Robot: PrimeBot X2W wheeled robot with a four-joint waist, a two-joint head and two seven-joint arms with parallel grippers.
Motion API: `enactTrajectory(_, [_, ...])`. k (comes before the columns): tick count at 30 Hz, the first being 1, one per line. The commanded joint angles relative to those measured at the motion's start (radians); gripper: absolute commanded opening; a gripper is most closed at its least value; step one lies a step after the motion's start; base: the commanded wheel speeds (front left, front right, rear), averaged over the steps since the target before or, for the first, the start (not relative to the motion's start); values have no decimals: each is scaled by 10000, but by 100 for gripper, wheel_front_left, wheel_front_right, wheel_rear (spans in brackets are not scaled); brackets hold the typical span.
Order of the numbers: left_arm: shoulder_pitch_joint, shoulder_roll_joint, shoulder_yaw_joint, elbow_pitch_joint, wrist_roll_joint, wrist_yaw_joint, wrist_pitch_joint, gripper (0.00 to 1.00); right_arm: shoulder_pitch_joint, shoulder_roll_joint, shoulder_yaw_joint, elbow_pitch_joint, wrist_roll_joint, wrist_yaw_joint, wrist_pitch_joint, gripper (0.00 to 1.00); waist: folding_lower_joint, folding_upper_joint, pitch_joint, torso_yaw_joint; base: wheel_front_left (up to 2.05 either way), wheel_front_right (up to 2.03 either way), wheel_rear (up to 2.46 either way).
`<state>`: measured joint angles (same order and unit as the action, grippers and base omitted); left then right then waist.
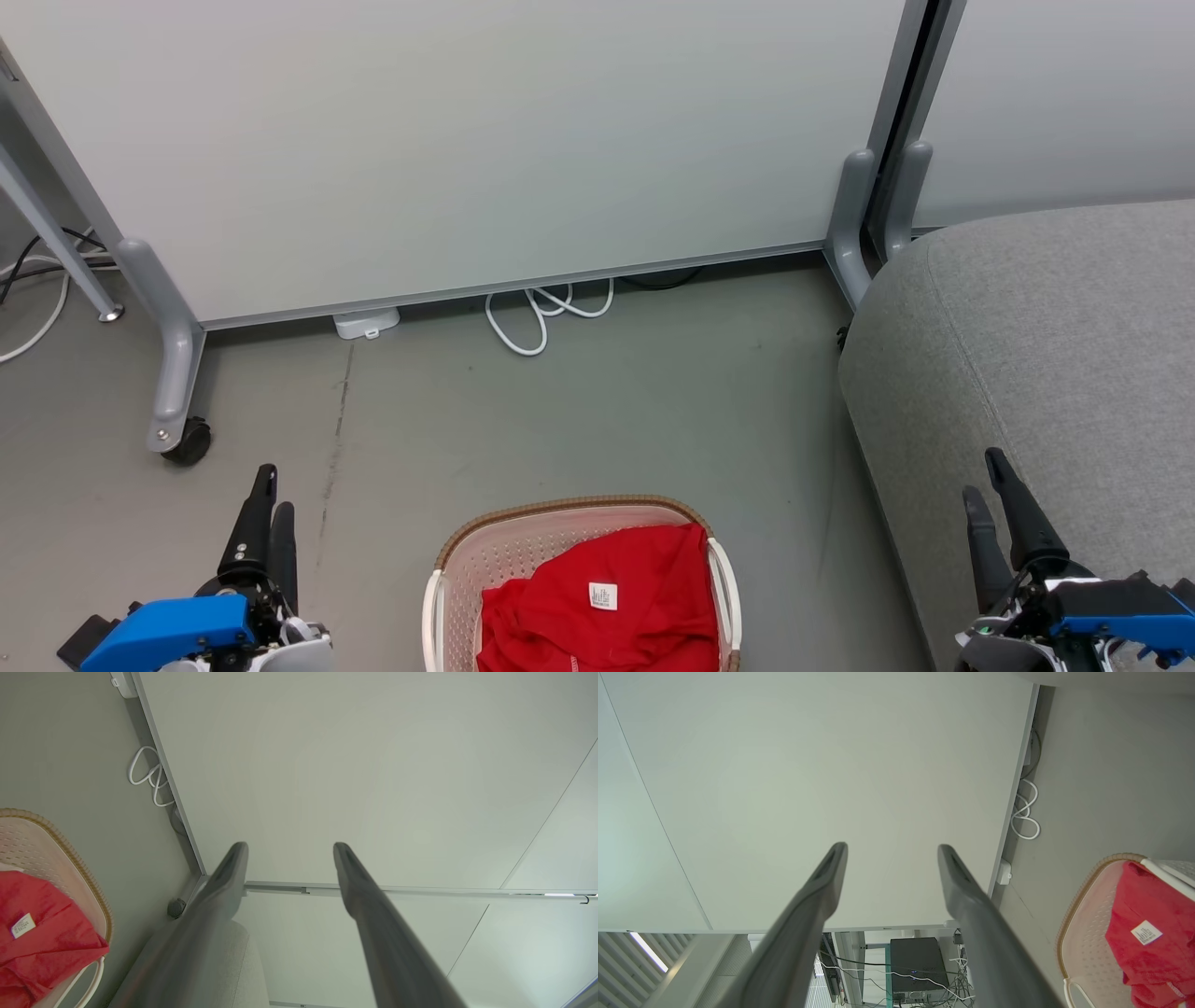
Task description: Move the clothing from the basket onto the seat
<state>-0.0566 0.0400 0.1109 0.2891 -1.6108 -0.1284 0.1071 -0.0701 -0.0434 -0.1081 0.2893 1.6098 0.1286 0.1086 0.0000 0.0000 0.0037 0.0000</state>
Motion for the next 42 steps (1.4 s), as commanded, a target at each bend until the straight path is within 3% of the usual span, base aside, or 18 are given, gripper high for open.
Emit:
enactTrajectory(1, [-239,59,-94,-224,73,-3,-114,100,-131,-35,47,-156,-108,5,-124,100,0,0,4,0,0,0,0])
enactTrajectory(6, [-292,65,-230,-304,357,-5,-368,100,-163,-39,125,-163,-385,6,-378,100,0,0,16,2,0,0,0])
enactTrajectory(15, [-432,74,-381,-447,1864,-7,-789,100,-217,-45,278,-334,-1616,9,-799,100,0,0,44,9,0,0,0])
enactTrajectory(42, [-619,96,-1594,-872,7722,764,-1832,100,-291,-64,985,-689,-6577,16,-1840,100,0,0,152,33,0,0,0])
